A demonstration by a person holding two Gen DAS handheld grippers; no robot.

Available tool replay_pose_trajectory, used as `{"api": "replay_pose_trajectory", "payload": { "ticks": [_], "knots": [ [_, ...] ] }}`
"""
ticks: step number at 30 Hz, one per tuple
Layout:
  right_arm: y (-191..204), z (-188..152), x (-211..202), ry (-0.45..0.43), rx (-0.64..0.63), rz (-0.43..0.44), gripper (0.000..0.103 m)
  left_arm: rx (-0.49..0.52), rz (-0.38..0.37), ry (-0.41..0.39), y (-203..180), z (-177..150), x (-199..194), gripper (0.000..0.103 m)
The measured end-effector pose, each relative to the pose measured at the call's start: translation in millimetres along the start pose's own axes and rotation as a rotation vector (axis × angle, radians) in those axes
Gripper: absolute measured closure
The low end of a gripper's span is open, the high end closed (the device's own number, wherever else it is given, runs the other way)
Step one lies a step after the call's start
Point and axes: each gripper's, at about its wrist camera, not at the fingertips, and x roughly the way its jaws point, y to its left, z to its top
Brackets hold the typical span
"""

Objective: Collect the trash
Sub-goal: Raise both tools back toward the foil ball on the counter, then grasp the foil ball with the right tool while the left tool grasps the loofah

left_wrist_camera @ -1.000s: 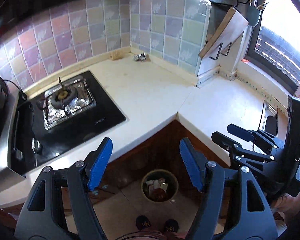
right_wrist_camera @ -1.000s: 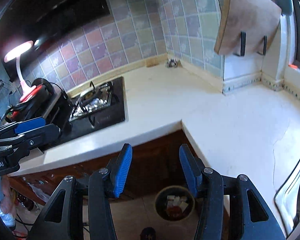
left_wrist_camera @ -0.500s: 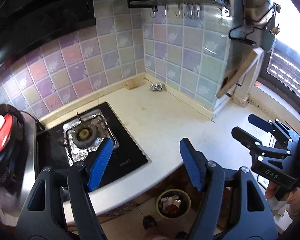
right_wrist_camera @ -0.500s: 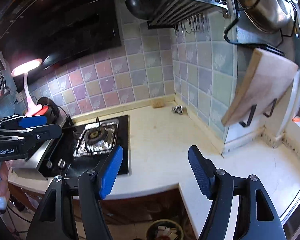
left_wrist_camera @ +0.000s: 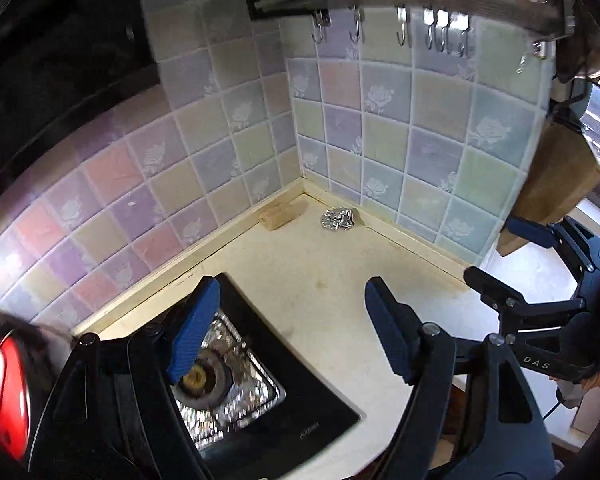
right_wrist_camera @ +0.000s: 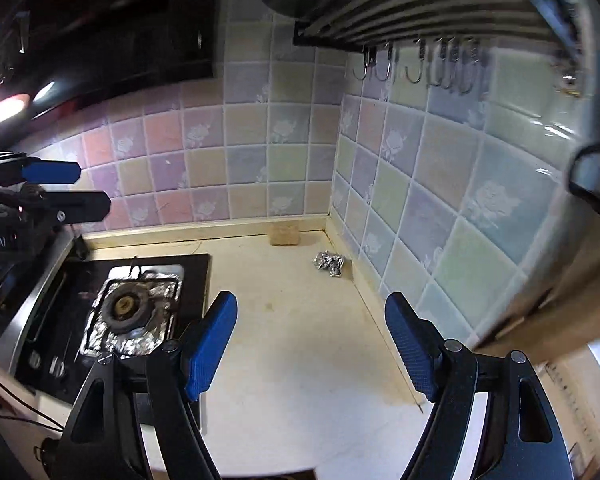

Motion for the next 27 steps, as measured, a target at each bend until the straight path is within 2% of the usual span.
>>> {"api": "replay_pose_trajectory", "payload": {
  "ticks": [3, 7, 15, 20, 27],
  "knots": [
    [-0.5, 19.5, 57.7, 0.055, 0.034, -0.009, 0.025, 0.028, -0.049, 0.068, 17.4, 25.3, 69.7, 0.030],
    [-6.4, 43.3, 139.4, 0.134, 0.092, -0.012, 0.025, 0.062, -0.093, 0.132, 33.6, 43.8, 158.8, 0.030],
    [-34.9, 69.0, 301.4, 0.256, 0.199, -0.055, 0.025, 0.108, -0.105, 0.263, 63.7, 68.4, 340.3, 0.030],
    [-51.8, 74.7, 380.5, 0.328, 0.249, -0.064, 0.025, 0.167, -0.095, 0.274, 59.5, 75.2, 414.6, 0.030],
    [-53.7, 65.4, 464.5, 0.416, 0.254, -0.056, 0.025, 0.183, -0.120, 0.282, 54.7, 74.3, 484.5, 0.030]
  ]
}}
